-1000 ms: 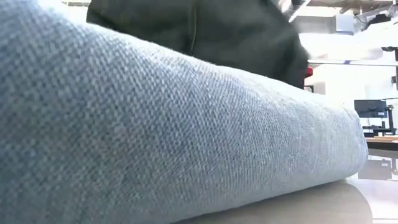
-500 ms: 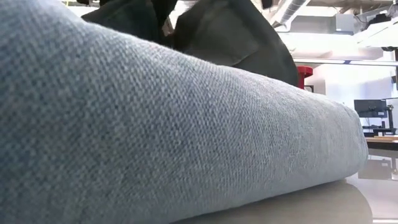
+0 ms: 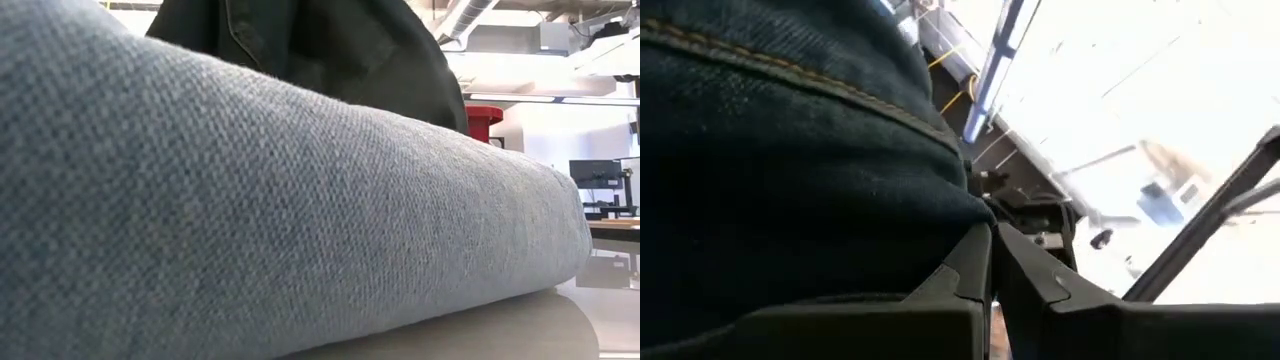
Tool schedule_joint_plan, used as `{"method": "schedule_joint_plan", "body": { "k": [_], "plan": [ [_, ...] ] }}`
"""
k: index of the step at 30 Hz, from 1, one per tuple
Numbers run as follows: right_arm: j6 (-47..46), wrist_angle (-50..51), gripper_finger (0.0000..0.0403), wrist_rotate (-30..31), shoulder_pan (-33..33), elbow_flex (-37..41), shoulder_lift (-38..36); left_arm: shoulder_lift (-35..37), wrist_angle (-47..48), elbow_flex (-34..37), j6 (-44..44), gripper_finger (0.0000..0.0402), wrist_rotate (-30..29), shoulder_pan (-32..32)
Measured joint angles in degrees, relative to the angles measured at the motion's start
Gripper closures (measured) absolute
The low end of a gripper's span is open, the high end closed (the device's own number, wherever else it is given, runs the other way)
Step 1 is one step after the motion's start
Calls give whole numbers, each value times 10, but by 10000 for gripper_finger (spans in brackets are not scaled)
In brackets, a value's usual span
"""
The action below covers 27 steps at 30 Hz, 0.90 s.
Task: Fold Laundry from Bin
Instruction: Fold the dark blue pants
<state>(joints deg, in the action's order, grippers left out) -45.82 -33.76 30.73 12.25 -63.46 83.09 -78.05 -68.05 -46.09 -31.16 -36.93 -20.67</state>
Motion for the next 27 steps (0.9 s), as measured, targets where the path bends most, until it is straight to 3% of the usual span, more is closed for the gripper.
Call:
{"method": "schedule_joint_plan", "body": {
  "k": [6,11,14,20,27],
  "plan": [
    [55,3,359,11,18,0,-45,68,47,0,95,401,-43,-40],
    [67,-10,338,10,29,0,-42,79,41,0,136,401,-48,-56],
    [55,-61,307,-8,29,0,-15,67,40,0,131,401,-48,-57],
    [17,-182,221,-111,7,0,42,37,-16,0,129,401,-34,-51],
    [2,-195,138,-115,0,0,72,19,-20,0,129,401,-22,-48]
  ]
}}
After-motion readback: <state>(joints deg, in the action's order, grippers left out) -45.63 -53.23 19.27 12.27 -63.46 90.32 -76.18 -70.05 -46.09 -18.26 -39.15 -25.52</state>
